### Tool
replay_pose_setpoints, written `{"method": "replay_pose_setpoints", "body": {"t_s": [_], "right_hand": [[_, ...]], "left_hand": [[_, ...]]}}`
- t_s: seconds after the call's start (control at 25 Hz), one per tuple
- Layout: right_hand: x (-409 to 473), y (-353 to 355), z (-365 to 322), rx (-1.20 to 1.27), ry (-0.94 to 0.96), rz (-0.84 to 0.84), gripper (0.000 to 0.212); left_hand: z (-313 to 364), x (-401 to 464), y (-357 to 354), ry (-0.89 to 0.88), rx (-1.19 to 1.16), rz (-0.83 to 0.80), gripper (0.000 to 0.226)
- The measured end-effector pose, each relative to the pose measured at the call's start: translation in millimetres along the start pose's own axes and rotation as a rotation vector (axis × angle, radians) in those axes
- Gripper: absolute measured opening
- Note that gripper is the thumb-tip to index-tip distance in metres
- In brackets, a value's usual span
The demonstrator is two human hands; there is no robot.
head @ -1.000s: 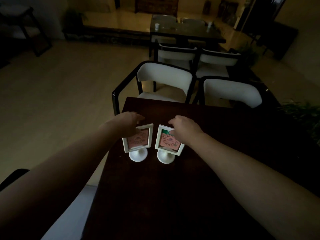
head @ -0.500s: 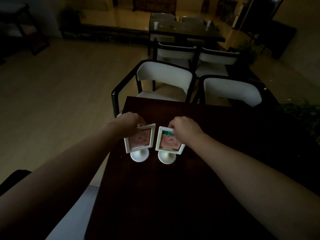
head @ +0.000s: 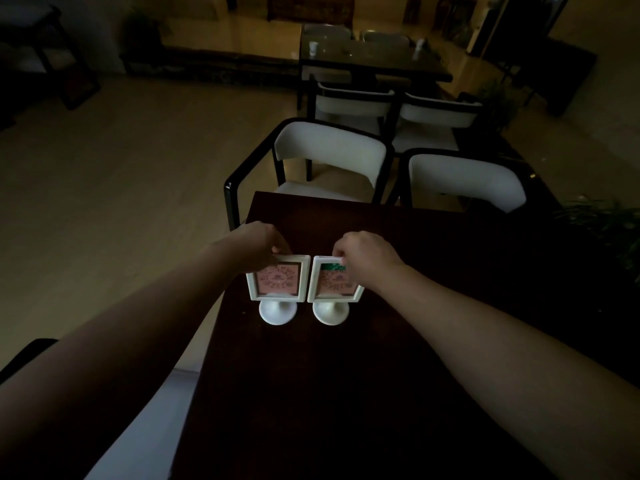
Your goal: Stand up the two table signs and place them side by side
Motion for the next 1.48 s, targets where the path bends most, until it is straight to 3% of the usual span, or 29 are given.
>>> {"method": "replay_pose_setpoints", "body": {"t_s": [1.16, 1.48], "right_hand": [[-1, -7, 2, -0.051, -0.008, -0.014, 0.032], [-21, 0, 12, 0.098, -0.037, 0.040, 0.059]], "left_hand": [[3, -5, -2, -0.028, -0.015, 0.043, 0.030], [11, -18, 8, -0.005, -0.073, 0.094, 0.065]]}}
Point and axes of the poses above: each hand's wrist, its own x-axis towards the middle knuckle, its own y-axis out of the back of the hand, z = x × y, the point moved 6 cm from there along x, towards the middle knuckle, and after that the axes turned 5 degrees about -y, right-handed, at the moved point
